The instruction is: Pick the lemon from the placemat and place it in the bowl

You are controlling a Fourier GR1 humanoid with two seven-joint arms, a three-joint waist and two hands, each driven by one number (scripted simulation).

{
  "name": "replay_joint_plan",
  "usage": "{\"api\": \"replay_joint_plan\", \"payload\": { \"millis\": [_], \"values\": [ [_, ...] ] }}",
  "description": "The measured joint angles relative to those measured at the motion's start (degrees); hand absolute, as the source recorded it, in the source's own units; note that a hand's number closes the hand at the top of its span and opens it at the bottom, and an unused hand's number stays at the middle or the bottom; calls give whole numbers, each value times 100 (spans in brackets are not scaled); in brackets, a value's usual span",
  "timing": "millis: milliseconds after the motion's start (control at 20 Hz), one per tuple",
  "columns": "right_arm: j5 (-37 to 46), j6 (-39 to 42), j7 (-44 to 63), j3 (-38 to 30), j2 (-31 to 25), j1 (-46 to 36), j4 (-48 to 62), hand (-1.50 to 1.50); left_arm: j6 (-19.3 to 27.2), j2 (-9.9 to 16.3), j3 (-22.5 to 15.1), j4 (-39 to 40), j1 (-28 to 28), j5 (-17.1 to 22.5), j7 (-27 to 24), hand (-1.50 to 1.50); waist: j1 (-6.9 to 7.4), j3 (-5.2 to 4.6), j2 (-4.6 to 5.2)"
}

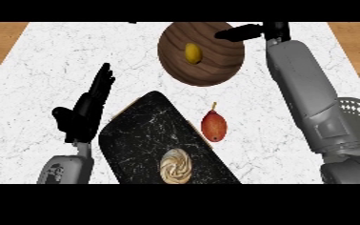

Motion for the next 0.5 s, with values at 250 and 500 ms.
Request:
{"api": "replay_joint_plan", "payload": {
  "millis": [250,500],
  "values": [
    [-297,672,-38,-42,-168,575,-615,-150,-72,56,36,-94,97,28,29,0,-12,-1,-8],
    [-417,1077,84,101,-218,1255,-1447,-150,23,-55,-13,-66,-8,-44,102,0,-27,0,-11]
  ]
}}
